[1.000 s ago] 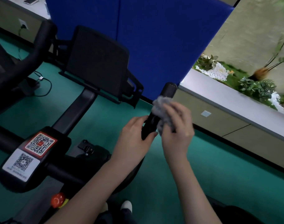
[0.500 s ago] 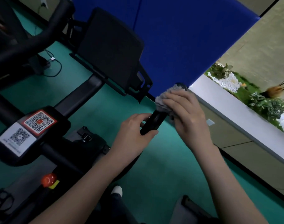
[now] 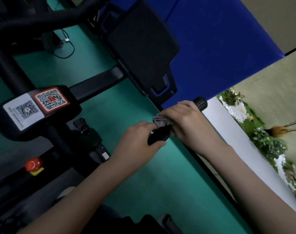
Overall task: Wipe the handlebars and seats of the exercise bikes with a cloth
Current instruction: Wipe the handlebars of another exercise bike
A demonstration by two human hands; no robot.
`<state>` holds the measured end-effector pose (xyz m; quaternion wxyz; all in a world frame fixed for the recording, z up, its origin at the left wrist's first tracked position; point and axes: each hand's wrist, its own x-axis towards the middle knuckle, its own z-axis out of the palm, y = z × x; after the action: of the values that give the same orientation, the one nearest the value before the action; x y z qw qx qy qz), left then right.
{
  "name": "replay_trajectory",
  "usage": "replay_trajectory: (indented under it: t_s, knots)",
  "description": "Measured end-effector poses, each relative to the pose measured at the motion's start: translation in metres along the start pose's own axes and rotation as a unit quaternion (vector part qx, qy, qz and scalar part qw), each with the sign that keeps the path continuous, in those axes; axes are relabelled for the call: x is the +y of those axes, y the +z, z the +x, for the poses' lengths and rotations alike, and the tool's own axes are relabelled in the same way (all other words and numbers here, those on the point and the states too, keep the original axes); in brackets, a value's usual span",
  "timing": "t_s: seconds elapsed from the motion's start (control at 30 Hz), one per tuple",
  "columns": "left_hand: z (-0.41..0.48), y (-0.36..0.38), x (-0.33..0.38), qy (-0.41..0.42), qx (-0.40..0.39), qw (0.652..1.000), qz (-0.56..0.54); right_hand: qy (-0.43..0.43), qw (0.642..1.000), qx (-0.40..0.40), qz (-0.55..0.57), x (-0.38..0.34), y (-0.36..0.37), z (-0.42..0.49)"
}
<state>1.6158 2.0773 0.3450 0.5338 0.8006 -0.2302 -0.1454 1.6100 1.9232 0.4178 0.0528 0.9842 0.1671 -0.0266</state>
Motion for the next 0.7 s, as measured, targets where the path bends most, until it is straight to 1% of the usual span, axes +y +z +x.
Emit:
replay_trajectory:
  t_s: [0.07, 0.13, 0.27, 0.33, 0.4, 0.47, 0.6, 0.7]
  knots:
    - [0.0, 0.001, -0.001, -0.003, 0.005, 1.0, 0.002, 0.016, 1.0, -0.01, 0.007, 0.003, -0.003, 0.004]
    - [0.0, 0.001, -0.002, -0.008, 0.004, 1.0, 0.006, 0.034, 0.999, -0.002, 0.014, 0.005, -0.007, 0.006]
    - [0.0, 0.001, -0.003, -0.012, 0.008, 1.0, 0.0, 0.088, 0.995, 0.042, 0.025, 0.017, -0.019, 0.012]
    - [0.0, 0.001, -0.003, -0.015, 0.01, 1.0, -0.001, 0.101, 0.993, 0.044, 0.028, 0.021, -0.027, 0.014]
    - [0.0, 0.002, -0.004, -0.015, 0.011, 1.0, 0.0, 0.081, 0.996, 0.008, 0.025, 0.023, -0.032, 0.016]
    - [0.0, 0.002, -0.004, -0.016, 0.009, 1.0, 0.002, 0.063, 0.996, -0.052, 0.022, 0.026, -0.038, 0.021]
    - [0.002, 0.001, -0.004, -0.018, -0.001, 1.0, -0.003, 0.084, 0.978, -0.185, 0.041, 0.037, -0.052, 0.039]
    - [0.005, 0.002, -0.003, -0.017, -0.003, 1.0, 0.004, 0.072, 0.965, -0.248, 0.046, 0.045, -0.058, 0.055]
